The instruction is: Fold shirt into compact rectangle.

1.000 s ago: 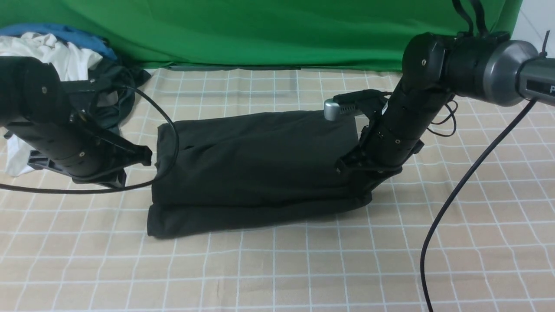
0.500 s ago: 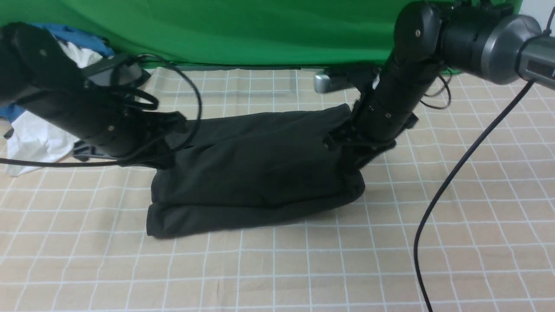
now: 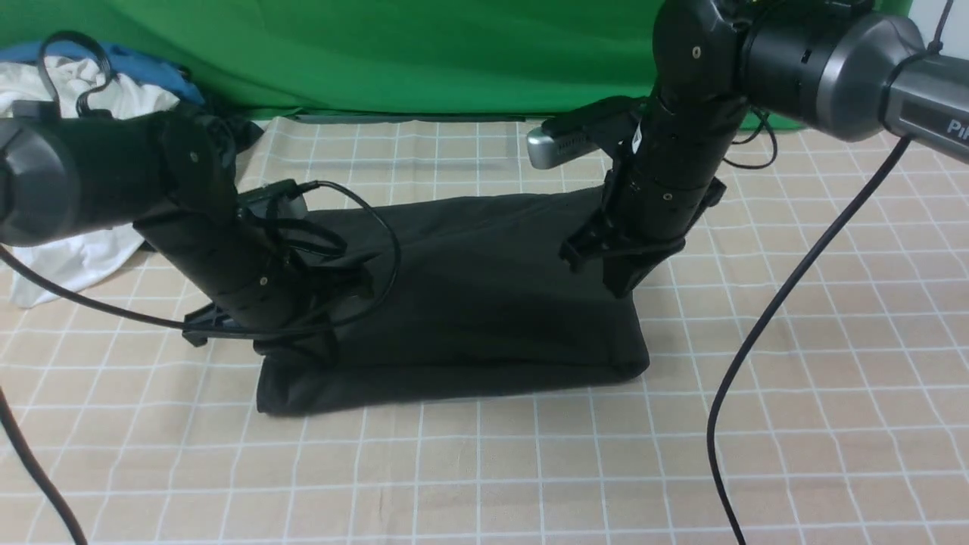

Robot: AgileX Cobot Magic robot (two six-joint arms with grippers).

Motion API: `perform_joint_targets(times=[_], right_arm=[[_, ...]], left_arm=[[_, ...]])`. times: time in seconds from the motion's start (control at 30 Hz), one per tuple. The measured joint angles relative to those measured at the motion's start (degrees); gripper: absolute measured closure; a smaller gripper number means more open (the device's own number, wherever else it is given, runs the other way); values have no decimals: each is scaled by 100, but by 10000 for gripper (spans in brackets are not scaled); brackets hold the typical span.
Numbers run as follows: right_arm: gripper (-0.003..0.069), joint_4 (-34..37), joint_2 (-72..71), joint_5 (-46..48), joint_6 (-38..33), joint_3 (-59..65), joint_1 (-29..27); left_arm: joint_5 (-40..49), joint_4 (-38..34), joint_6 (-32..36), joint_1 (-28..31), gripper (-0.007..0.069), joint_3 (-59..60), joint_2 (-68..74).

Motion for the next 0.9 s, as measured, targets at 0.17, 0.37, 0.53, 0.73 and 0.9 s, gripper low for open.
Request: perform_joint_targets(times=[0.17,0.37,0.53,0.73,0.9], right_arm=[[624,1427,71,-438,-747,-6,164],[624,2104,592,-1008,-917,-15,341],[624,2142,1052,-1040,-915,-15,352],[624,2016,1138,-809,-940,-47,371],[624,1142,837,-181,-835,-42,352]], left_arm=[[24,517,-315,0,611,0,0],[26,871,-564,0,611,0,0],[26,937,-593,0,611,0,0],[62,954,-616,0,611,-13,-89],[138,974,-632,25,611,-18,-394]])
